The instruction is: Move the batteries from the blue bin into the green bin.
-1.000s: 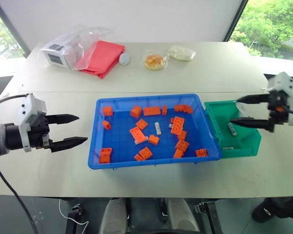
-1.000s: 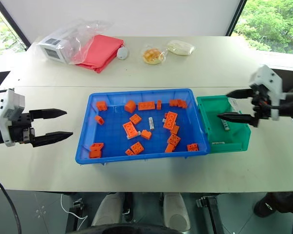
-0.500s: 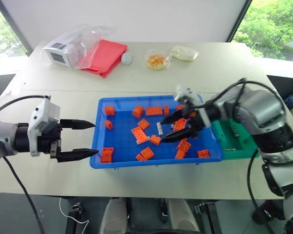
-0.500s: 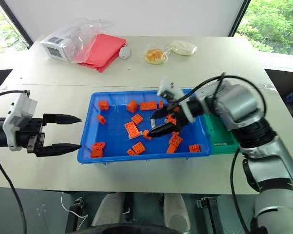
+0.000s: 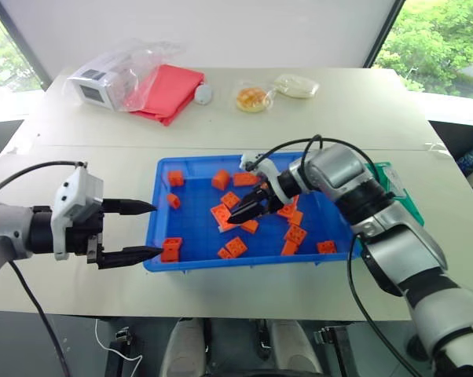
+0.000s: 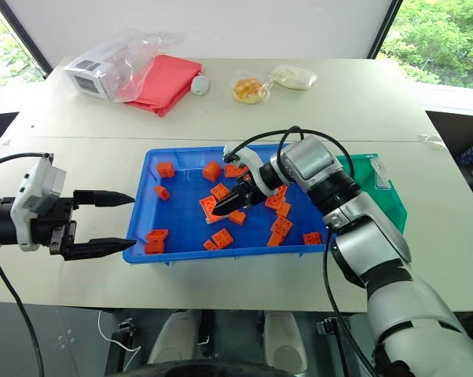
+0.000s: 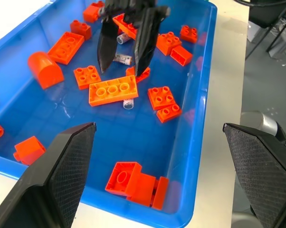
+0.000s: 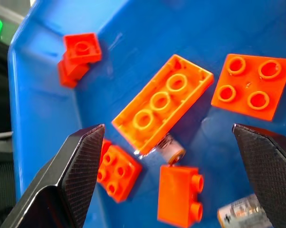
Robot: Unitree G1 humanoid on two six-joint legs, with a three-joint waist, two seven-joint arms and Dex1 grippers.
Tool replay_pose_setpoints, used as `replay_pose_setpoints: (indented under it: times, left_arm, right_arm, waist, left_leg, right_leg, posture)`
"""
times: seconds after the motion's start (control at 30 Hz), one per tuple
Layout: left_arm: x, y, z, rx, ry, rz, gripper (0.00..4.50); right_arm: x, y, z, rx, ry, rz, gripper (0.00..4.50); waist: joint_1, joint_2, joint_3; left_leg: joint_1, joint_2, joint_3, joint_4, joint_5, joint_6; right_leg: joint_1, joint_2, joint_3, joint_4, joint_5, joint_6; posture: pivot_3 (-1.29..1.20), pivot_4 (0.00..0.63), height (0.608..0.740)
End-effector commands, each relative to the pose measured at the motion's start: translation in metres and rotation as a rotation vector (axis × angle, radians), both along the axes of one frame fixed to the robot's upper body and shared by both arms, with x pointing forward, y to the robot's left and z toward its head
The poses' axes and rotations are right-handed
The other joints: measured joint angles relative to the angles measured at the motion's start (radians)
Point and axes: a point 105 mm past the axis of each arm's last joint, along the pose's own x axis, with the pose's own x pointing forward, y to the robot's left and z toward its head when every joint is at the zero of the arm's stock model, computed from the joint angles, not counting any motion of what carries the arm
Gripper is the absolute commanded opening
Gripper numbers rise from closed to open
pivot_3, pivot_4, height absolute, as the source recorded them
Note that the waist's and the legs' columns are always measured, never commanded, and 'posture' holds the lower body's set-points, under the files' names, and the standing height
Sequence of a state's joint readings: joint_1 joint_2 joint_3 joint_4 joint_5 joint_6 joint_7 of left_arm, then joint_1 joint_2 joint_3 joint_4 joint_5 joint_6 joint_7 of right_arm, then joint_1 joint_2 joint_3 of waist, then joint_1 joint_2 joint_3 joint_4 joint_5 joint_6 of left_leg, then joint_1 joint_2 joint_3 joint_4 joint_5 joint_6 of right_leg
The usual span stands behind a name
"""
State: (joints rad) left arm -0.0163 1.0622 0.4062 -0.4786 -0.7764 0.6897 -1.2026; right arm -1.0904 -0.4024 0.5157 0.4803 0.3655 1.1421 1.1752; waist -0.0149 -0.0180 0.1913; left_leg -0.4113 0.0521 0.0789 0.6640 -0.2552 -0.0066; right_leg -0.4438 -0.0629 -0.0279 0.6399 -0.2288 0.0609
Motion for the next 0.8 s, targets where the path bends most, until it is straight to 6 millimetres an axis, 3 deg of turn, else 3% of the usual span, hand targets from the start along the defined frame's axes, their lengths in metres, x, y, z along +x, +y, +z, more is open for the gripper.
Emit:
replay_pose_setpoints:
  times: [0.03,0.33,0.43,0.67,0.8]
  left_arm:
    - [-0.002,-0.001,0.009,-0.002,-0.045,-0.003,4.50]
    - [0.002,-0.003,0.011,-0.004,-0.059,0.003,4.50]
    - [0.004,-0.003,0.012,-0.006,-0.066,0.005,4.50]
    - [0.008,-0.004,0.013,-0.009,-0.077,0.007,4.50]
    - [0.010,-0.004,0.013,-0.010,-0.082,0.009,4.50]
  right_arm:
    - [0.000,0.003,0.006,-0.002,-0.003,0.014,4.41]
    - [-0.008,0.022,-0.003,-0.007,0.027,0.043,4.41]
    - [-0.006,0.026,-0.006,-0.012,0.024,0.038,3.58]
    - [0.006,0.029,0.000,-0.006,-0.004,-0.015,0.12]
    - [0.009,0.046,0.025,0.078,-0.044,0.001,0.07]
  waist:
    - [-0.001,0.000,0.000]
    - [-0.005,0.000,0.000]
    - [-0.005,0.000,0.000]
    - [-0.005,0.000,0.000]
    - [-0.007,0.000,0.000]
  left_leg:
    - [0.000,0.000,0.000,0.000,0.000,0.000]
    - [0.001,0.000,0.000,0.000,0.000,0.000]
    - [0.001,0.000,0.000,0.000,0.000,0.000]
    - [0.001,0.000,0.000,0.000,0.000,0.000]
    - [0.001,0.000,0.000,0.000,0.000,0.000]
  right_leg:
    - [0.000,0.000,0.000,0.000,0.000,0.000]
    - [0.000,0.000,0.000,0.002,0.000,0.000]
    - [0.000,0.000,0.000,0.003,0.000,0.000]
    - [-0.001,0.000,0.000,0.004,0.000,0.000]
    - [-0.001,0.000,0.000,0.004,0.000,0.000]
  posture:
    - [0.00,0.150,0.734]
    - [0.00,0.150,0.734]
    - [0.00,0.150,0.734]
    - [0.00,0.150,0.734]
    - [0.00,0.150,0.734]
